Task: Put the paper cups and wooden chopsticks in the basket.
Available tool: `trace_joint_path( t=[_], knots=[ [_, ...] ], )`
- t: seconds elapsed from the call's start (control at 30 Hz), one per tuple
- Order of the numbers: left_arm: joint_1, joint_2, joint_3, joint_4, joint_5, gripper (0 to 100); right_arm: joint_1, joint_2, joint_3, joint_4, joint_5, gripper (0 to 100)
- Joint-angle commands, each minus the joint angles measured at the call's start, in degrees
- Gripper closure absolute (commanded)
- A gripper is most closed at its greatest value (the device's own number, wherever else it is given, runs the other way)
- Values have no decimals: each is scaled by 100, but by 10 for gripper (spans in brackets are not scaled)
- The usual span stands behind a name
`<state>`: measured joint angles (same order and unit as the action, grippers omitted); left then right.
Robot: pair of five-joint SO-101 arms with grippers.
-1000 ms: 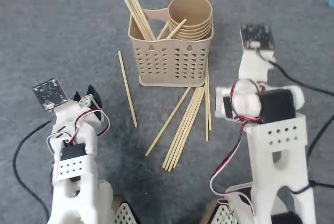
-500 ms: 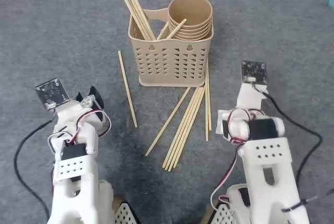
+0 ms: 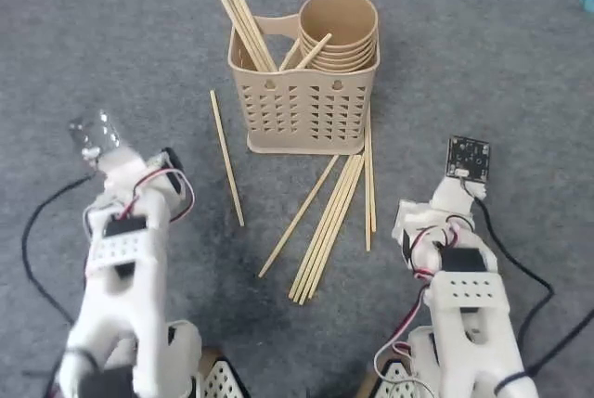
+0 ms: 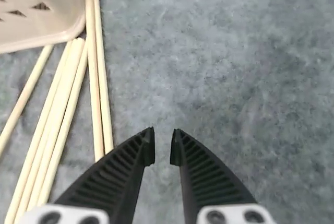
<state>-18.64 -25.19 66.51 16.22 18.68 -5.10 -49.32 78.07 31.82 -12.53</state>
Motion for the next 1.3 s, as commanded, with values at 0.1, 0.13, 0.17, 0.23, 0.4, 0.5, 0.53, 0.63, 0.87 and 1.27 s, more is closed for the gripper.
trace_joint_path(
  t=[0.1,0.13,0.17,0.23,0.4,0.5,0.53,0.63,0.87,1.27],
  knots=[
    [62,1002,-1323,774,-26,866,40,-198,158,-716,-53,937],
    [105,1090,-1534,949,-26,866,40,-198,202,-804,-53,937],
    [158,1187,-1754,1099,-18,866,40,-198,246,-910,-53,937],
    [255,1398,-2220,1363,-9,866,40,-198,325,-1086,-44,937],
    [554,2119,-3530,2268,299,866,40,-198,404,-1226,-26,937],
    [624,2708,-4444,2787,519,866,40,-189,404,-1235,-26,937],
    [651,2919,-4769,2945,536,866,40,-189,404,-1235,-26,937],
    [651,3525,-5666,3323,545,866,40,-189,404,-1235,-26,937],
    [659,4853,-7284,3763,554,866,40,-189,404,-1235,-18,936],
    [818,6462,-8936,3789,563,866,40,-171,404,-1235,-18,933]
  ],
)
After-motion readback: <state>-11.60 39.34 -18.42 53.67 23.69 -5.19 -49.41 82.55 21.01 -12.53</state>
